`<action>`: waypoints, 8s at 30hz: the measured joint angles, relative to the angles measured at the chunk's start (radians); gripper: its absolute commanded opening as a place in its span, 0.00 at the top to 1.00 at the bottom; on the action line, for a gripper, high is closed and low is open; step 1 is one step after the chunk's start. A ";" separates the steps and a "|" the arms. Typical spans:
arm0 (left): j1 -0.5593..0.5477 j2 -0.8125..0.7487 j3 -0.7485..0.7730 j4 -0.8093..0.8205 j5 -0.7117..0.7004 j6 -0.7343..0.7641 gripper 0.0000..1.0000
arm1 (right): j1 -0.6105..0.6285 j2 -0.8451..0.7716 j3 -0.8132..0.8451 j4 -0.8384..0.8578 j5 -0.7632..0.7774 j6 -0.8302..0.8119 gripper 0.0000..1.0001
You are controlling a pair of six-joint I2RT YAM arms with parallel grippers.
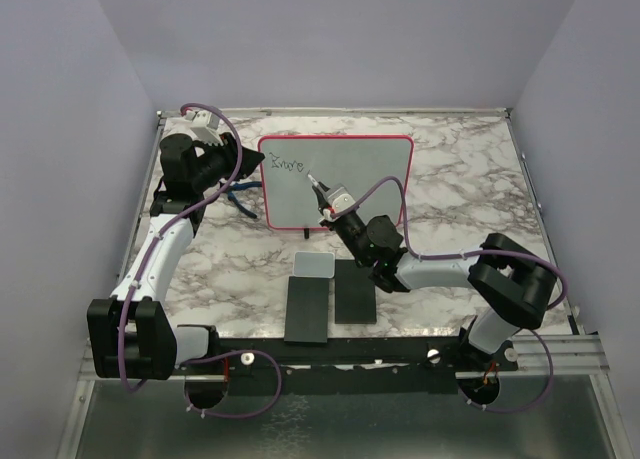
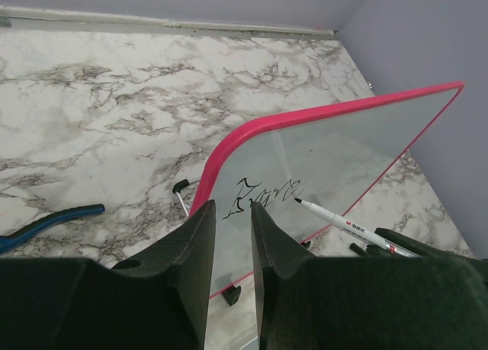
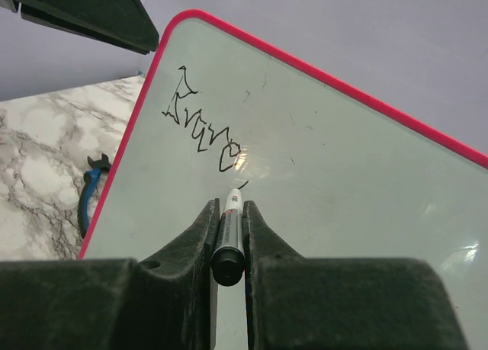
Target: Write a sentence on the whiteboard
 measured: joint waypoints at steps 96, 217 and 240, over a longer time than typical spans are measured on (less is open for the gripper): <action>-0.006 -0.004 -0.014 -0.001 -0.014 0.020 0.73 | -0.087 -0.110 -0.021 -0.048 -0.135 0.033 0.99; -0.014 -0.016 -0.014 -0.002 -0.014 0.020 0.73 | -0.085 -0.131 -0.068 -0.067 -0.071 0.078 0.99; -0.014 -0.016 -0.014 -0.002 -0.014 0.020 0.73 | -0.086 -0.180 -0.101 -0.066 -0.100 0.082 0.99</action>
